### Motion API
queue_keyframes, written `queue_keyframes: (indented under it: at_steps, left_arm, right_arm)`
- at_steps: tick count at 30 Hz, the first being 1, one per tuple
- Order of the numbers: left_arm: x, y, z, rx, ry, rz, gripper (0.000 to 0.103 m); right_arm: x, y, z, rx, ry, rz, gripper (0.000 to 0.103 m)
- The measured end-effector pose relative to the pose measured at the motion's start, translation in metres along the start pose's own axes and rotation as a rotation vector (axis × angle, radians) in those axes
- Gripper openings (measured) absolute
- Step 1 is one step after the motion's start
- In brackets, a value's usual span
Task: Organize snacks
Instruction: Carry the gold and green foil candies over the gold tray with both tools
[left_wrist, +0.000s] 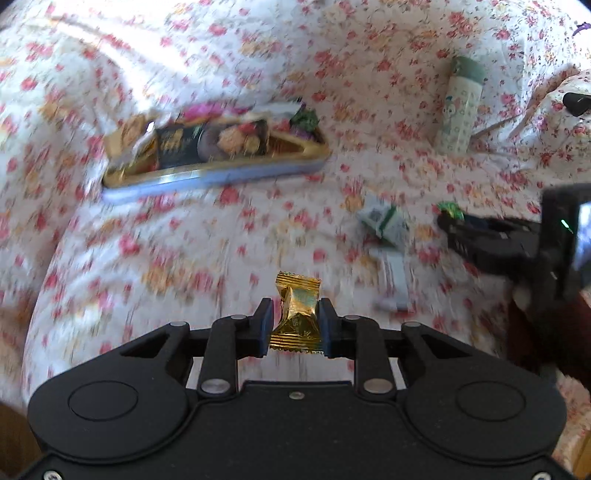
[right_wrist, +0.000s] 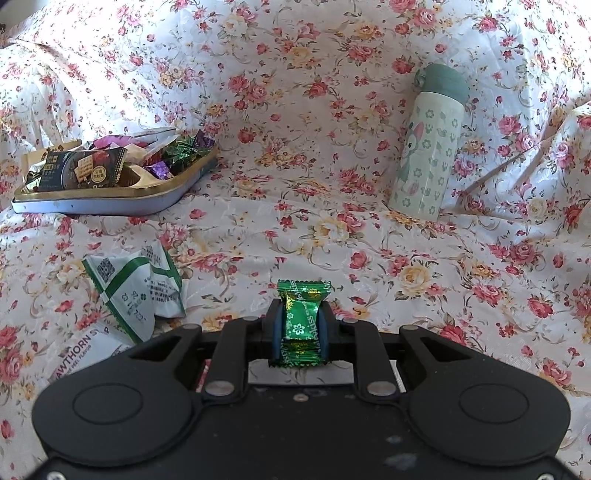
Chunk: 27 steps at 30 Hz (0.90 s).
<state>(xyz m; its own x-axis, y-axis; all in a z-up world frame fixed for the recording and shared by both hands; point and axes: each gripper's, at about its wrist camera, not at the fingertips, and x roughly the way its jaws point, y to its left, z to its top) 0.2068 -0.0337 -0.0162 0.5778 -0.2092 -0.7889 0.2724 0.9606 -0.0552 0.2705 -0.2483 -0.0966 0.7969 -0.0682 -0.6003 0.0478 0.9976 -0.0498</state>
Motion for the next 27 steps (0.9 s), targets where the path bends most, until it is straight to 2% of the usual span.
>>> queue_keyframes:
  at_steps: [6,10,13,17,20,27]
  left_arm:
    - [-0.026,0.009,-0.029,-0.072,0.057,0.003,0.033]
    - [-0.042,0.012,-0.047,-0.071,0.056,0.044,0.034]
    - [-0.049,0.017,-0.061,-0.090,0.073,0.041,0.034]
    - [-0.053,0.021,-0.076,-0.129,0.101,0.023,0.034]
    - [-0.057,0.020,-0.085,-0.145,0.107,0.015,0.034]
    - [-0.071,0.015,-0.100,-0.161,0.099,0.012,0.034]
  right_arm:
    - [0.000,0.001,0.000,-0.014,0.000,-0.006,0.020]
    - [0.000,0.011,0.001,-0.084,0.000,-0.042,0.020]
    - [-0.002,0.015,0.003,-0.126,0.016,-0.059,0.020]
    - [-0.010,0.005,0.012,-0.061,0.064,-0.046,0.019]
    - [-0.028,-0.001,0.014,-0.030,0.058,-0.057,0.019]
    - [-0.102,-0.009,0.011,0.106,0.036,0.029,0.019]
